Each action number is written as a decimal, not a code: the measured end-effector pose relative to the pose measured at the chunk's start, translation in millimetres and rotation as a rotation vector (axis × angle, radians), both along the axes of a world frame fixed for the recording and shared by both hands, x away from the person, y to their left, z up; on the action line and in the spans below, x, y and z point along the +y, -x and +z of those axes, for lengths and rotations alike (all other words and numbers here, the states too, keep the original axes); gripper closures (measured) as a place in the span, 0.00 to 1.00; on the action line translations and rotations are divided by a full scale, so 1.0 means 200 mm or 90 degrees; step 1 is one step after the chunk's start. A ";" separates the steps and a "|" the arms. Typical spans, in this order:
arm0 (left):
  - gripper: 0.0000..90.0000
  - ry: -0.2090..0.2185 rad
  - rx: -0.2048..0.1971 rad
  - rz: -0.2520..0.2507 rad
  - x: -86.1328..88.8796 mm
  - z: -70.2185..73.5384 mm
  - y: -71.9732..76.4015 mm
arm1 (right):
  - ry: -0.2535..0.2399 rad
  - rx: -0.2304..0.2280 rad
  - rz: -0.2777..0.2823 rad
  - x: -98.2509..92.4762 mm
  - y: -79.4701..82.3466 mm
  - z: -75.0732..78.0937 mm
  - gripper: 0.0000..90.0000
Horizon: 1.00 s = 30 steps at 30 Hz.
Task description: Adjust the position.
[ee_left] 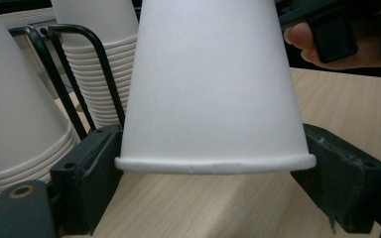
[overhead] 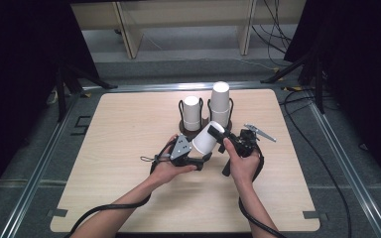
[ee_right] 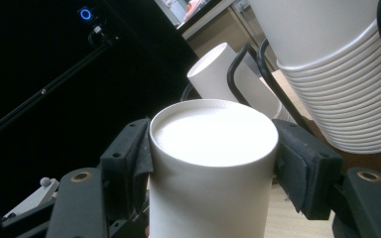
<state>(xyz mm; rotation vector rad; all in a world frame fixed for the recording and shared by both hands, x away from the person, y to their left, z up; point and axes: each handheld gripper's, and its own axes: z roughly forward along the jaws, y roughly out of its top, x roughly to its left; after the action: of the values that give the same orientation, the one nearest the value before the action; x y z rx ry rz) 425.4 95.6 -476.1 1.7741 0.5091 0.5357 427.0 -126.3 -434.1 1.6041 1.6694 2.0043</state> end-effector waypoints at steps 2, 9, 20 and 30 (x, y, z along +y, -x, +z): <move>0.15 -0.001 -0.001 -0.001 0.00 0.00 0.00 | 0.001 0.005 -0.003 0.00 0.00 0.00 0.39; 0.15 0.006 -0.003 0.006 0.00 0.00 0.00 | 0.002 -0.002 0.006 0.01 0.00 0.01 0.39; 0.19 0.002 -0.010 0.006 0.00 0.01 0.00 | 0.001 0.006 0.006 0.02 0.00 0.01 0.39; 0.27 -0.013 -0.017 0.003 0.00 0.02 0.01 | -0.007 -0.010 0.009 0.00 -0.01 -0.01 0.36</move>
<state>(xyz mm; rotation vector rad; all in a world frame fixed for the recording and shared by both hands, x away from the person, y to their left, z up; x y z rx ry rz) 424.2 95.5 -472.6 1.7834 0.4906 0.5683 428.5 -126.6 -435.3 1.5787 1.6730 2.0305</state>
